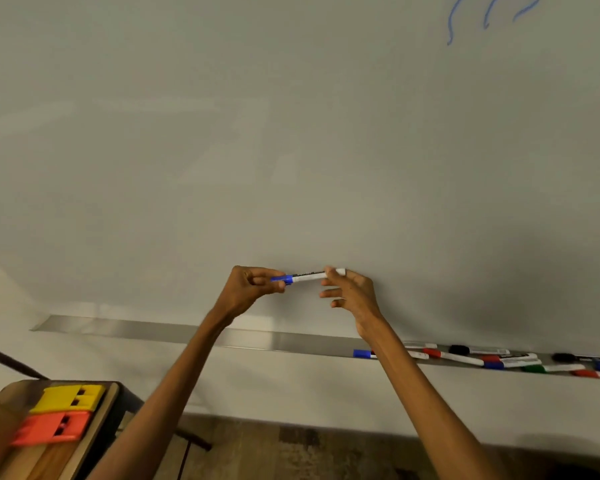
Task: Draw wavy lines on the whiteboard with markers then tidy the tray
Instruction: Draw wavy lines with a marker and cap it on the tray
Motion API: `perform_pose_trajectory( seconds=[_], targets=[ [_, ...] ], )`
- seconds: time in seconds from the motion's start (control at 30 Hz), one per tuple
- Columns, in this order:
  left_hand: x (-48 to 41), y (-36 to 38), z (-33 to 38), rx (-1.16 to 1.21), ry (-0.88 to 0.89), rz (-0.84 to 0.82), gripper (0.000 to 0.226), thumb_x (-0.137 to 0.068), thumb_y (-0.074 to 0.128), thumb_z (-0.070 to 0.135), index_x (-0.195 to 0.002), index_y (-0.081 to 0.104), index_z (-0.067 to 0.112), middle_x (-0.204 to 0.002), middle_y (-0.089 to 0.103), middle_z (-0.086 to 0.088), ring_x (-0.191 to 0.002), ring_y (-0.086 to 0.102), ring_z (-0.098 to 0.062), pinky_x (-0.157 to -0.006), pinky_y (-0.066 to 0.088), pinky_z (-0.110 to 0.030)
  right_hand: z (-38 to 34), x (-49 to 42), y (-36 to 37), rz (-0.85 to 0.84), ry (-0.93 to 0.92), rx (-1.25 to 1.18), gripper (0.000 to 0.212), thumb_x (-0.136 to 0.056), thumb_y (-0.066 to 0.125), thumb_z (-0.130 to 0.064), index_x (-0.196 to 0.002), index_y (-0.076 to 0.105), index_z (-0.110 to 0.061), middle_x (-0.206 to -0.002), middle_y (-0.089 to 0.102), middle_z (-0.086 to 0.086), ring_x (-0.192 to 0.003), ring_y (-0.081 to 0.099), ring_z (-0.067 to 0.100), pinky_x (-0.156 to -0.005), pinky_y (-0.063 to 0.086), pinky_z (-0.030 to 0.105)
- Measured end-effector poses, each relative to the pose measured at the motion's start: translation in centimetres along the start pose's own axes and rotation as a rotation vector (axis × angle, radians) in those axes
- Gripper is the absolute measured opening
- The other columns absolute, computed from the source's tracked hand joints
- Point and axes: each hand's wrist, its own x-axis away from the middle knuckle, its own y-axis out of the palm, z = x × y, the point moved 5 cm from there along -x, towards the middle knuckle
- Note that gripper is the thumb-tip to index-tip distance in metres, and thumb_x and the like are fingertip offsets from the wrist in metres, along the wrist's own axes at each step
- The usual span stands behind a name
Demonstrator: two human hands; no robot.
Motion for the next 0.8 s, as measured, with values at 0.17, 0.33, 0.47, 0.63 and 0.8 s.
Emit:
perform_pose_trajectory(
  seconds=[0.17, 0.33, 0.47, 0.63, 0.8],
  targets=[
    [-0.3, -1.0, -6.8, -0.434, -0.109, -0.037, 0.016, -0.071, 0.084, 0.013, -0.084, 0.077, 0.017, -0.080, 0.075, 0.007, -0.075, 0.068, -0.002, -0.078, 0.054, -0.028, 6.6, -2.0, 1.7, -0.089, 0.035, 0.262, 0.007, -0.086, 0.069, -0.013, -0.087, 0.073, -0.017, -0.086, 0.073, 0.005, -0.072, 0.071, 0.018, -0.060, 0.050, 0.025],
    [0.3, -0.1, -12.6, -0.741, -0.080, 0.041, 0.017, -0.081, 0.076, 0.021, -0.098, 0.073, 0.024, -0.092, 0.074, 0.007, -0.088, 0.065, -0.020, -0.089, 0.034, -0.027, 13.9, -4.2, 3.1, -0.093, -0.002, 0.623, 0.009, -0.083, 0.072, -0.018, -0.090, 0.075, -0.022, -0.090, 0.074, -0.006, -0.086, 0.068, 0.007, -0.079, 0.052, 0.022],
    [0.8, 1.0, -15.3, -0.863, -0.059, 0.047, 0.019, -0.094, 0.062, 0.021, -0.111, 0.071, 0.021, -0.092, 0.074, -0.003, -0.092, 0.056, -0.030, -0.081, 0.026, -0.025, 17.0, -5.1, 4.0, -0.097, -0.073, 0.794, 0.014, -0.089, 0.067, -0.018, -0.101, 0.074, -0.016, -0.101, 0.073, -0.002, -0.093, 0.067, 0.012, -0.084, 0.053, 0.025],
    [0.2, 1.5, -19.0, -0.910, -0.117, 0.011, 0.019, -0.096, 0.058, 0.018, -0.110, 0.071, 0.019, -0.089, 0.073, -0.007, -0.081, 0.062, -0.030, -0.083, 0.036, -0.030, 19.7, -6.1, 5.2, -0.051, -0.111, 0.868, 0.015, -0.089, 0.067, -0.017, -0.103, 0.073, -0.015, -0.101, 0.073, 0.002, -0.092, 0.066, 0.017, -0.084, 0.056, 0.030],
    [0.0, 1.5, -22.0, -0.927, -0.149, -0.023, 0.021, -0.095, 0.056, 0.012, -0.107, 0.071, 0.021, -0.091, 0.074, -0.006, -0.083, 0.062, -0.030, -0.082, 0.041, -0.032, 21.5, -6.2, 5.9, -0.040, -0.117, 0.936, 0.010, -0.090, 0.065, -0.014, -0.095, 0.074, -0.013, -0.091, 0.072, 0.007, -0.084, 0.065, 0.023, -0.075, 0.054, 0.034]
  ],
)
